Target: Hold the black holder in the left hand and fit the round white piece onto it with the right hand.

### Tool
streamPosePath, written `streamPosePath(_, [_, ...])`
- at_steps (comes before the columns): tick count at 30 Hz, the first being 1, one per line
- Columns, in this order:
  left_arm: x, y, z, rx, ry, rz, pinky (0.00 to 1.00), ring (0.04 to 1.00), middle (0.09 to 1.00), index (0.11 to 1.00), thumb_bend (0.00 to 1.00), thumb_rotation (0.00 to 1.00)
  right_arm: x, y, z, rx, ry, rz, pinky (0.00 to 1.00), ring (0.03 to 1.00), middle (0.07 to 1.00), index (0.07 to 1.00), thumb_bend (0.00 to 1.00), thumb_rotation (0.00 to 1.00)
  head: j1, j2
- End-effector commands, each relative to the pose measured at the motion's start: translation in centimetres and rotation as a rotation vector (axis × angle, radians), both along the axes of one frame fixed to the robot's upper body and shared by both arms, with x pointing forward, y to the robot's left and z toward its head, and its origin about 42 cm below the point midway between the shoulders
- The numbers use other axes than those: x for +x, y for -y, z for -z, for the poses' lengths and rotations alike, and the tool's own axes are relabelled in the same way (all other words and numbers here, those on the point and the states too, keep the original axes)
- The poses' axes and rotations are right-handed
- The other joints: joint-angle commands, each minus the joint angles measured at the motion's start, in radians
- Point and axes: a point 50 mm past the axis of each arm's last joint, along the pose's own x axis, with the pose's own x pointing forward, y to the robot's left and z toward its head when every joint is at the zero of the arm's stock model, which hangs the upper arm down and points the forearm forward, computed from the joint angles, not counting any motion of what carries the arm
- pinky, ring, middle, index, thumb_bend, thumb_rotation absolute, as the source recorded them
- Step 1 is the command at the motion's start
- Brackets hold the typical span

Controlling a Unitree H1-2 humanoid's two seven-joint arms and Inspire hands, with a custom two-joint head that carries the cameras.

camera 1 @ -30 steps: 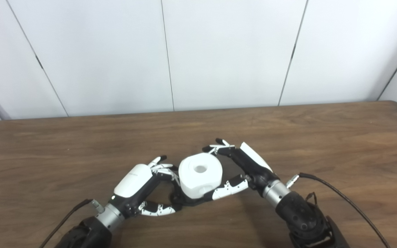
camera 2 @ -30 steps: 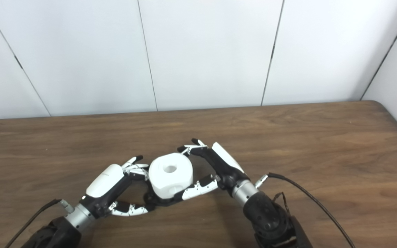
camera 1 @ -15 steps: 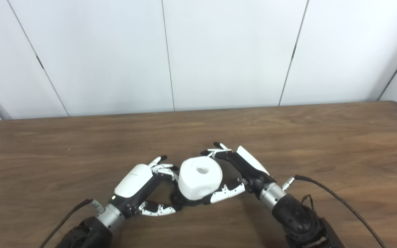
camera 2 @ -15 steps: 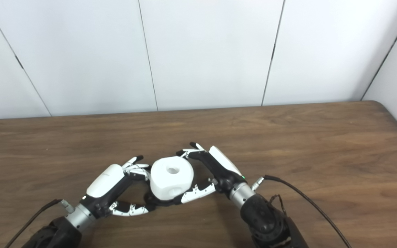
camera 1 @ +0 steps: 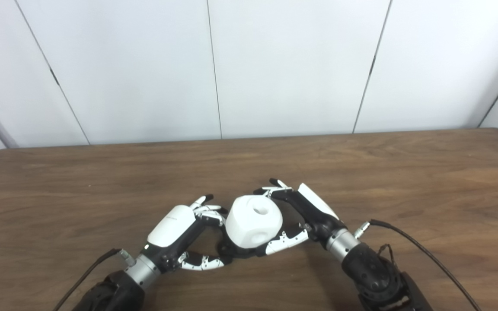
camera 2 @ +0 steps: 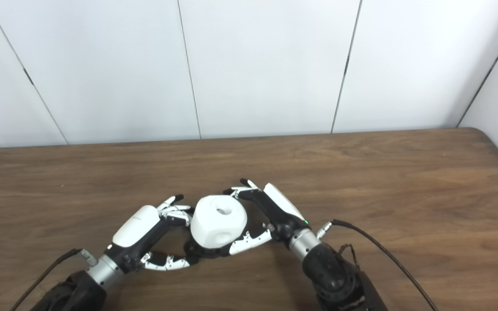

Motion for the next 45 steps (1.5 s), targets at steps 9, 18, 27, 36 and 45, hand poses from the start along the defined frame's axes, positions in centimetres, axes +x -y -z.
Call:
streamPosePath(9, [0.1,0.8,-0.5,0.033,0.031,0.018,1.00,0.829,0.647,0.482,0.52,0.05,0.8,0.0,-3.8,-0.015,0.133,-0.037,1.00,0.989,0.830,0.483,0.52,0.15,0.004,0.003])
streamPosePath(18, [0.2,1.1,-0.7,0.032,0.036,0.016,1.00,0.828,0.651,0.482,0.52,0.05,0.4,0.5,-4.4,-0.065,0.144,-0.055,1.00,0.983,0.852,0.494,0.52,0.16,0.008,0.014])
streamPosePath(27, [0.2,1.2,-1.0,0.033,0.044,0.009,1.00,0.828,0.649,0.482,0.52,0.05,0.4,0.6,-4.9,-0.085,0.153,-0.061,1.00,0.984,0.863,0.672,0.94,0.26,0.008,0.019])
streamPosePath(36, [0.1,1.3,-1.2,0.028,0.046,0.007,1.00,0.831,0.647,0.482,0.52,0.05,0.2,0.5,-4.4,-0.090,0.148,-0.065,1.00,0.994,0.875,0.673,0.94,0.28,0.013,0.021])
streamPosePath(45, [0.0,1.3,-1.6,0.026,0.049,0.002,1.00,0.830,0.648,0.482,0.52,0.05,0.2,0.4,-4.3,-0.077,0.152,-0.069,1.00,1.000,0.885,0.676,0.94,0.28,0.011,0.024])
